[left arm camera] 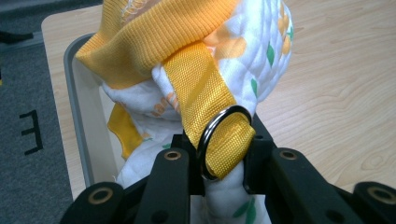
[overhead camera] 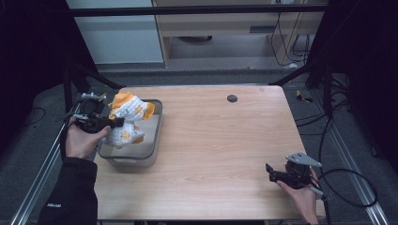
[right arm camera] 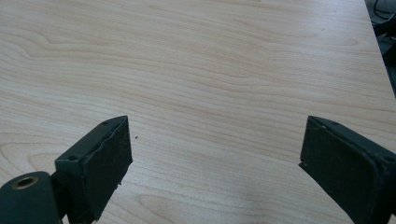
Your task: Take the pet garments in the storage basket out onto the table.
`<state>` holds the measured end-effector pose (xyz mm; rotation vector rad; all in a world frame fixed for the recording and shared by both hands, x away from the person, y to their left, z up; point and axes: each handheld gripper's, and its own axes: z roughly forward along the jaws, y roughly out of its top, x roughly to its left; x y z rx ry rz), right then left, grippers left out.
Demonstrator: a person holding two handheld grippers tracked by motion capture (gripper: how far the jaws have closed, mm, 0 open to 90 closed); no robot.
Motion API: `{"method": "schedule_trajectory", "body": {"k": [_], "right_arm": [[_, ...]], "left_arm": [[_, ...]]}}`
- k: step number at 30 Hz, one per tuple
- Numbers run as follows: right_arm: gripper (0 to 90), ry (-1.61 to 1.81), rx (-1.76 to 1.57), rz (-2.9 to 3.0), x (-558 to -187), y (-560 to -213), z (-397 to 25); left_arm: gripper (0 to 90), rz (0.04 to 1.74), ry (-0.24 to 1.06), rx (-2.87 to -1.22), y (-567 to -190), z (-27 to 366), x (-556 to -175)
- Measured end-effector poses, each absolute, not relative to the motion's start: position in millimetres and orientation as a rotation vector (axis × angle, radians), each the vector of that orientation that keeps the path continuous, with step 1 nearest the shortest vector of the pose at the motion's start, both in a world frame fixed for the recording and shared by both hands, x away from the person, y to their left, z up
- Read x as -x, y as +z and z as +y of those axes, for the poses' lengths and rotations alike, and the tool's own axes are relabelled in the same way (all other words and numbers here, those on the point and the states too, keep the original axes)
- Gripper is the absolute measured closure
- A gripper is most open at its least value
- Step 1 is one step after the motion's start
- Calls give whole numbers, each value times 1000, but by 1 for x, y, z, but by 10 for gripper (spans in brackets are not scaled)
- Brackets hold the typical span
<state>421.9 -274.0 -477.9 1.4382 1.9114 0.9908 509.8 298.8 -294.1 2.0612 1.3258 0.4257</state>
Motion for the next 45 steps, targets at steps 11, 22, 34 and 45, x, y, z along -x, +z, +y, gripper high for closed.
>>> {"method": "schedule_trajectory", "body": {"k": [11,22,34,45], "right_arm": [[102,1000,-1415,1908,-422,-477,-274],[114,1015,-1397,1903,-420,-475,-274],[116,1022,-1387,1896,-420,-474,-275],[118,1025,-1379,1895,-420,-475,-276]], "left_arm": [[753,1197,418,-2119,-277,279,-499],[752,1053,435,-2171,-256,255,-487],[751,892,410,-2257,-247,220,-475],[749,776,363,-2346,-261,183,-477]]}}
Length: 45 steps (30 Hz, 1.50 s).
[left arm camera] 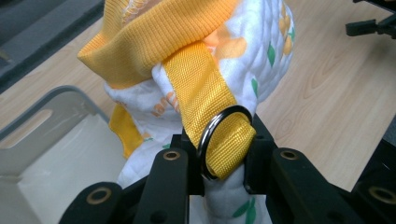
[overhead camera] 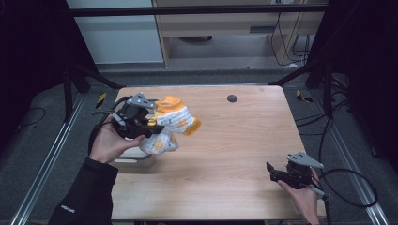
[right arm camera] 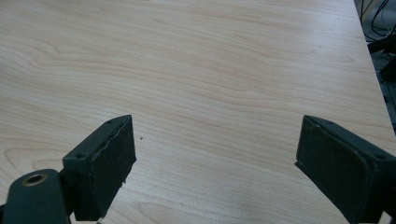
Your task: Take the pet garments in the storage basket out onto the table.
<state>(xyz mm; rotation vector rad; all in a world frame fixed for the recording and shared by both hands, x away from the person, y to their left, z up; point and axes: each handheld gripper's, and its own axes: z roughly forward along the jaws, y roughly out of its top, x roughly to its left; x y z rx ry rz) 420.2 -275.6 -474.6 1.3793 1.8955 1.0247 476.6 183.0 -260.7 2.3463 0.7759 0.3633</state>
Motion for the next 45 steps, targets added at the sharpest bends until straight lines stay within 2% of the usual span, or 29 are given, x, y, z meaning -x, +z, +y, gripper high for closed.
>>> {"method": "schedule_trajectory", "body": {"k": [20,45], "right_arm": [[120,1016,-1379,1895,-420,-476,-276],[122,1001,-1386,1907,-421,-479,-276]], "left_arm": [[740,553,244,-2501,-309,127,-482],[716,451,101,-2622,-384,84,-483]]}}
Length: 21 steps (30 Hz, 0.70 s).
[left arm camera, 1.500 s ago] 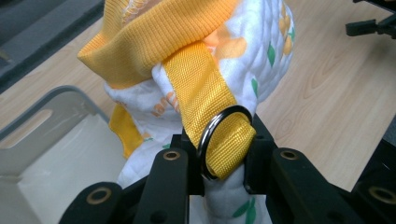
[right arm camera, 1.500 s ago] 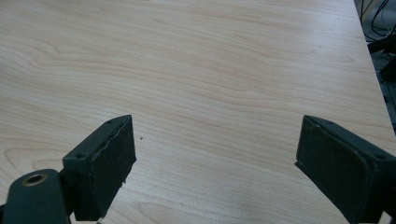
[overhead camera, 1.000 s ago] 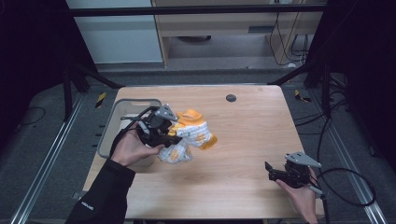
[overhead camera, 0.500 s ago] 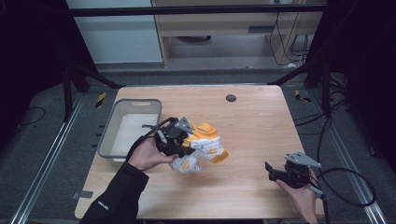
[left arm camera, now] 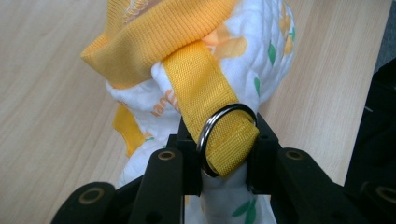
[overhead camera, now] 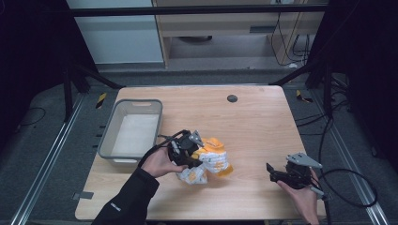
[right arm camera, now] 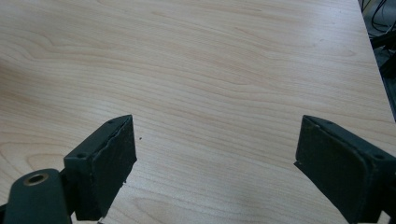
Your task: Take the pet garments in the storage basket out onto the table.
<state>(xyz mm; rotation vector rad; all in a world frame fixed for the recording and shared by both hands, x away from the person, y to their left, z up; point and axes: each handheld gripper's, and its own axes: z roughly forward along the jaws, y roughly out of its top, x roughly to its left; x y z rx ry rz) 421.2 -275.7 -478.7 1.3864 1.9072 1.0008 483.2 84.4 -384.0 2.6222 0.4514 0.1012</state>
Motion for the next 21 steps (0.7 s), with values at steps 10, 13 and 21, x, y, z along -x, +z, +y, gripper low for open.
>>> {"method": "schedule_trajectory", "body": {"k": [10,13,21], "right_arm": [[120,995,-1395,1911,-422,-480,-275],[120,991,-1394,1913,-422,-481,-275],[120,988,-1396,1915,-422,-481,-275]], "left_arm": [[651,450,67,-2663,-411,81,-482],[606,449,63,-2669,-413,80,-482],[446,435,76,-2683,-418,77,-479]]}}
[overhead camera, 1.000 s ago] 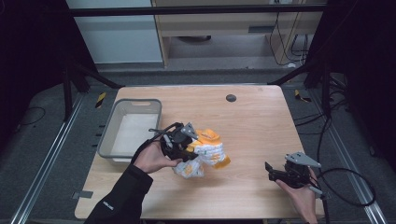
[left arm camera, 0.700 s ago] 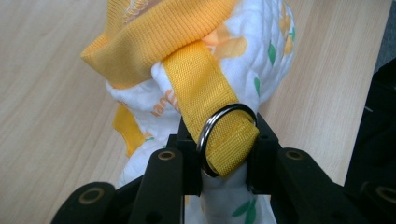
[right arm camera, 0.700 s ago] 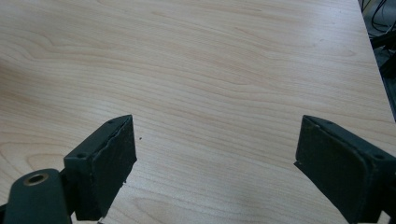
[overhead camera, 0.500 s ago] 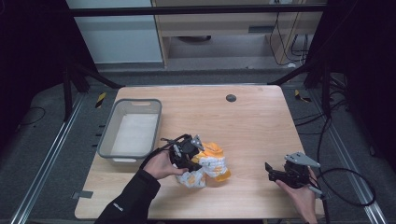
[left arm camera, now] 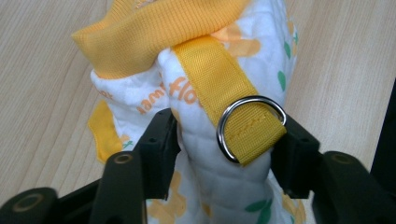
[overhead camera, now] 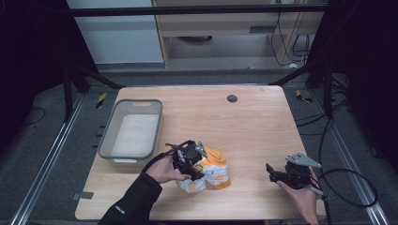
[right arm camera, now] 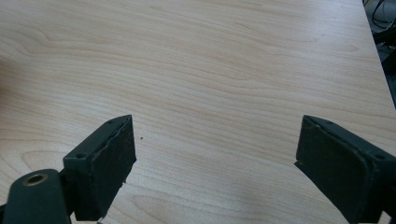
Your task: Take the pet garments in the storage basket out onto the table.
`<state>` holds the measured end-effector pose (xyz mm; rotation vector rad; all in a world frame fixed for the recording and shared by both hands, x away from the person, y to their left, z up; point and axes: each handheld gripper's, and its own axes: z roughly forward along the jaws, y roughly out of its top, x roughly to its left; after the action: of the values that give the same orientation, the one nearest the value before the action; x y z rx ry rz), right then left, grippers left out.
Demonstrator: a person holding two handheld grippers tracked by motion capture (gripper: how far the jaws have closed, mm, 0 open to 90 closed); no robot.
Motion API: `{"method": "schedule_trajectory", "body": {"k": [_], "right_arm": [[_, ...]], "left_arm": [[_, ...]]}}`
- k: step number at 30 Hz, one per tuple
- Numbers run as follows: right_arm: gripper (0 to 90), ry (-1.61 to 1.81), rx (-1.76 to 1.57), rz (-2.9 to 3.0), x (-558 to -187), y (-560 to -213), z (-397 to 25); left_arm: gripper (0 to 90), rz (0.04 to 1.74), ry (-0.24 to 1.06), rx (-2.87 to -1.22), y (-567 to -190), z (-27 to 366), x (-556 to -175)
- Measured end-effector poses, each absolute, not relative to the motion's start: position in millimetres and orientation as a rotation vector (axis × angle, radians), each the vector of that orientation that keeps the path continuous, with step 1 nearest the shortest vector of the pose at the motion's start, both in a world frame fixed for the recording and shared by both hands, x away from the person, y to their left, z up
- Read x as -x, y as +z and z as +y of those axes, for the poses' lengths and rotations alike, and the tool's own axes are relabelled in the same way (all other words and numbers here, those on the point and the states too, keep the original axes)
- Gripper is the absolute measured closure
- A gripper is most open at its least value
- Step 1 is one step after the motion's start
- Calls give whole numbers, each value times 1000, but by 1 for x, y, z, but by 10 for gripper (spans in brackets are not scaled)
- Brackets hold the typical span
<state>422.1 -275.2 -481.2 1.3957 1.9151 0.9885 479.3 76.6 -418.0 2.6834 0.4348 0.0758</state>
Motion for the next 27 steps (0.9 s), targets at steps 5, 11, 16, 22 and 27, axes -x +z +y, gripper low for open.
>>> {"method": "schedule_trajectory", "body": {"k": [5,11,16,22,27], "right_arm": [[118,987,-1400,1918,-422,-481,-275],[118,988,-1403,1915,-422,-481,-275],[116,988,-1398,1912,-422,-482,-275],[113,1002,-1410,1906,-421,-481,-275],[110,1007,-1414,1904,-421,-481,-275]], "left_arm": [[378,430,91,-2654,-413,81,-478],[310,431,117,-2612,-405,88,-474],[272,449,131,-2579,-397,95,-469],[243,495,161,-2513,-390,111,-461],[206,537,199,-2429,-385,132,-454]]}}
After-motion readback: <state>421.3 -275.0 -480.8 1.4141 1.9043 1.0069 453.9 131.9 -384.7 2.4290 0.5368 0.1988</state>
